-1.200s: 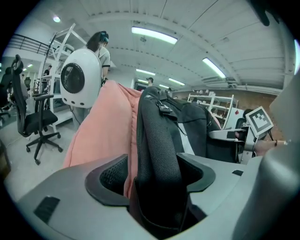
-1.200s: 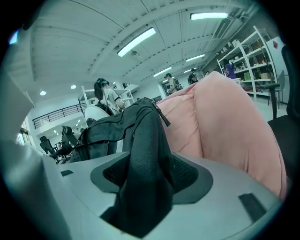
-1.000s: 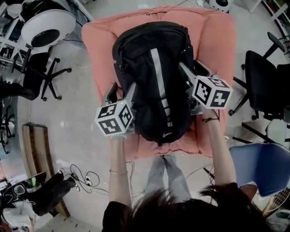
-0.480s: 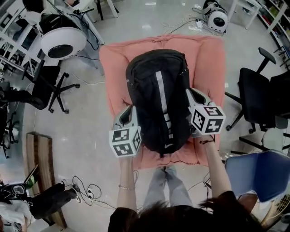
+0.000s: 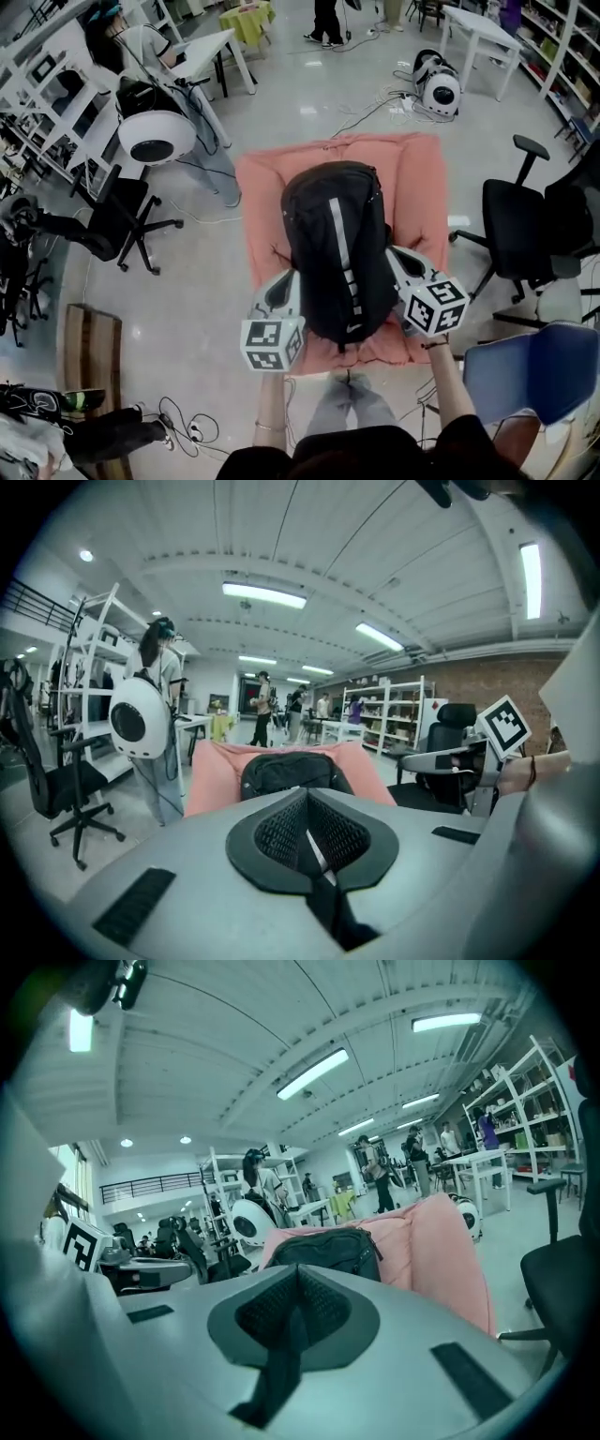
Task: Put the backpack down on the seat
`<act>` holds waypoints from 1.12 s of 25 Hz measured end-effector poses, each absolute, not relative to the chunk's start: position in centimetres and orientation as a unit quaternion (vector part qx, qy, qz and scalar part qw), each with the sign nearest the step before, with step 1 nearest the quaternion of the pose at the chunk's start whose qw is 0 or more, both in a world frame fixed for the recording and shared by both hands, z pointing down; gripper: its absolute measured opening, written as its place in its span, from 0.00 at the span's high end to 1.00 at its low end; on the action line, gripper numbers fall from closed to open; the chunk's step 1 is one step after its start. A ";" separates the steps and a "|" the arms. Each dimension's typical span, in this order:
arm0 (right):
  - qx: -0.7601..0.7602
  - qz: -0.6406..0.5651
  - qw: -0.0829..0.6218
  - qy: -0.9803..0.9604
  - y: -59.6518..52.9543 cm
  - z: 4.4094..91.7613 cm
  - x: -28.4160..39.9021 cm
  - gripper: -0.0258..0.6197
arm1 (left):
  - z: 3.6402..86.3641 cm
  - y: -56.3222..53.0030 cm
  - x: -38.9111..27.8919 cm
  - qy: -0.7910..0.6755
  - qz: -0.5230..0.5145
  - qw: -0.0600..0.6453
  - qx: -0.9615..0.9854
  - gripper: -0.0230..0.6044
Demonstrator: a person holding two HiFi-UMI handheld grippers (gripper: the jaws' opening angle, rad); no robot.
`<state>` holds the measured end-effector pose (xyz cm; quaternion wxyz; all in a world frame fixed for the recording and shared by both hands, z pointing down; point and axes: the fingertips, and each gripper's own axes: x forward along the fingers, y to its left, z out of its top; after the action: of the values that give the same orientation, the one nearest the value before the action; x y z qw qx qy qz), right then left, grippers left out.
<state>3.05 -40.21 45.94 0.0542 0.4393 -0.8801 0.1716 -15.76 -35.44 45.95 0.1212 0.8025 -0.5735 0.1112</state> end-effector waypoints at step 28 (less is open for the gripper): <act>0.443 0.042 -0.075 -0.892 -25.9 29.4 8.2 0.94 | 32.1 -23.0 -16.0 -0.570 0.012 0.011 0.821 0.94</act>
<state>8.20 -25.87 29.43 -0.0750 0.4430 -0.8924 0.0417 -15.98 -23.01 32.06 0.0113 0.8214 -0.5702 0.0116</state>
